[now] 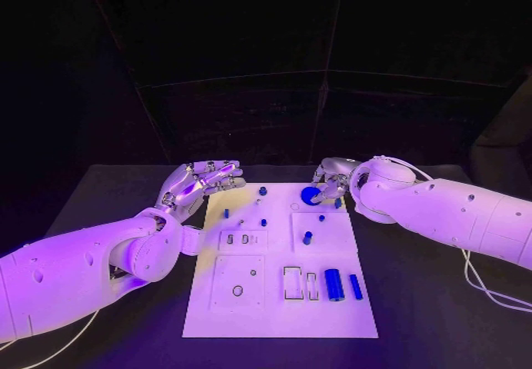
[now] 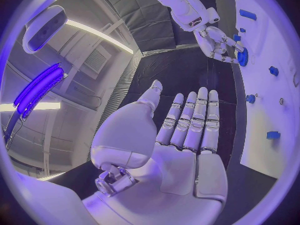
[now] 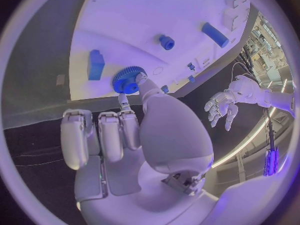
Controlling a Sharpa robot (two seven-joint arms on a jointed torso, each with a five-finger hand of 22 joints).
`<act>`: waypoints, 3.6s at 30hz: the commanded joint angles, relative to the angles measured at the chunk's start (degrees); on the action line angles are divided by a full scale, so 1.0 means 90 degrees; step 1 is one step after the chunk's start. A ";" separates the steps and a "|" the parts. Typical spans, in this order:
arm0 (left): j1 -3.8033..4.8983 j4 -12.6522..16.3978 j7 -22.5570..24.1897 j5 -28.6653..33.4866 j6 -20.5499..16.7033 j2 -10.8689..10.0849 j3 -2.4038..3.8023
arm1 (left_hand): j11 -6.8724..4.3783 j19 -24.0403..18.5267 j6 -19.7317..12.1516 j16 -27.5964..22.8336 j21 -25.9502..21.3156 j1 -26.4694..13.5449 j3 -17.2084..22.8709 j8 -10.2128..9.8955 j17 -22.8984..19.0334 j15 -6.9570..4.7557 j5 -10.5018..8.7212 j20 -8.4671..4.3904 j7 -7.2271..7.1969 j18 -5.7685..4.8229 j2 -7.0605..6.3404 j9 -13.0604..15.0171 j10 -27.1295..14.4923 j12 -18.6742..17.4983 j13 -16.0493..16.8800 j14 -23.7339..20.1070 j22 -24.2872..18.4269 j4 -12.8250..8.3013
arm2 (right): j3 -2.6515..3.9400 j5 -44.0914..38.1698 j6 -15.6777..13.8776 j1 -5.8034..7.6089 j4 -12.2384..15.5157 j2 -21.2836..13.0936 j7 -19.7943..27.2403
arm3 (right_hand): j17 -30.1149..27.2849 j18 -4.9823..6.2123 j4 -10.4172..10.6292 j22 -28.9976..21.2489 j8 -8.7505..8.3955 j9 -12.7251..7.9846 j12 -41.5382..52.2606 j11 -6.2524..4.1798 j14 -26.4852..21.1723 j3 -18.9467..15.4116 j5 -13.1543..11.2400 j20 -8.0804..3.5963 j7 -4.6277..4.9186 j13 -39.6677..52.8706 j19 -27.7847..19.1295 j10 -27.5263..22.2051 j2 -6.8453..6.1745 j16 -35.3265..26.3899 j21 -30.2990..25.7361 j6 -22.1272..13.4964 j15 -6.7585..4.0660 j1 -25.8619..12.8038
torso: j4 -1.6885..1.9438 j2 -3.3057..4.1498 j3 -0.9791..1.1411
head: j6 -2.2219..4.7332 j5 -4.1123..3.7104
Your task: Assemble the parts on the task board
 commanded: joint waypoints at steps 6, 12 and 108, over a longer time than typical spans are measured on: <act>0.0010 0.0000 0.0016 -0.0021 0.0097 0.0007 0.0005 | 0.0011 0.0056 0.0053 -0.0041 -0.0010 0.0006 -0.0008 -0.0033 -0.0010 0.0021 0.0036 0.0007 0.0350 0.0055 0.0056 -0.0009 0.0051 -0.0040 -0.0008 -0.0007 -0.0008 -0.0035 | -0.0008 -0.0319 -0.0208 -0.0002 -0.0001 0.0022 0.0029 | 0.0907 -0.0087 -0.0223 0.1196 0.0162 0.0026 0.0052 -0.0120 0.0506 0.0390 -0.0206 -0.0157 -0.0119 0.1058 0.0394 0.0281 0.0350 0.0033 0.0032 0.0566 -0.0169 0.0242 | 0.0000 -0.0001 0.0002 | -0.0012 -0.0006; 0.0010 0.0000 0.0006 -0.0021 0.0109 0.0008 0.0005 | 0.0011 0.0058 0.0056 -0.0043 -0.0011 0.0006 -0.0008 -0.0033 -0.0011 0.0020 0.0036 0.0007 0.0349 0.0055 0.0057 -0.0009 0.0054 -0.0041 -0.0008 -0.0005 -0.0010 -0.0037 | -0.0008 -0.0587 -0.0674 -0.0005 0.0094 0.0031 0.0101 | 0.0928 -0.0099 -0.0278 0.1252 0.0174 0.0018 0.0091 -0.0196 0.0512 0.0502 -0.0201 -0.0217 -0.0201 0.1115 0.0427 0.0325 0.0362 0.0039 0.0050 0.0794 -0.0226 0.0189 | 0.0000 -0.0002 0.0001 | -0.0008 -0.0008; 0.0012 -0.0076 0.0008 -0.0022 0.0111 -0.0038 0.0006 | 0.0006 0.0071 0.0084 -0.0082 -0.0028 0.0019 -0.0001 -0.0055 -0.0022 0.0020 0.0036 0.0006 0.0343 0.0053 0.0086 -0.0007 0.0084 -0.0067 -0.0006 0.0009 -0.0032 -0.0071 | -0.0015 0.1526 -0.1681 -0.0173 0.1126 -0.0575 0.2054 | 0.0865 -0.0091 0.0029 0.1224 -0.0949 -0.0024 -0.0331 0.0060 0.0486 0.0146 0.0169 0.0066 0.0106 0.0794 0.0407 0.0032 0.0075 0.0009 0.0027 0.0141 0.0083 -0.0228 | -0.0118 -0.0053 0.0039 | -0.0026 0.0090</act>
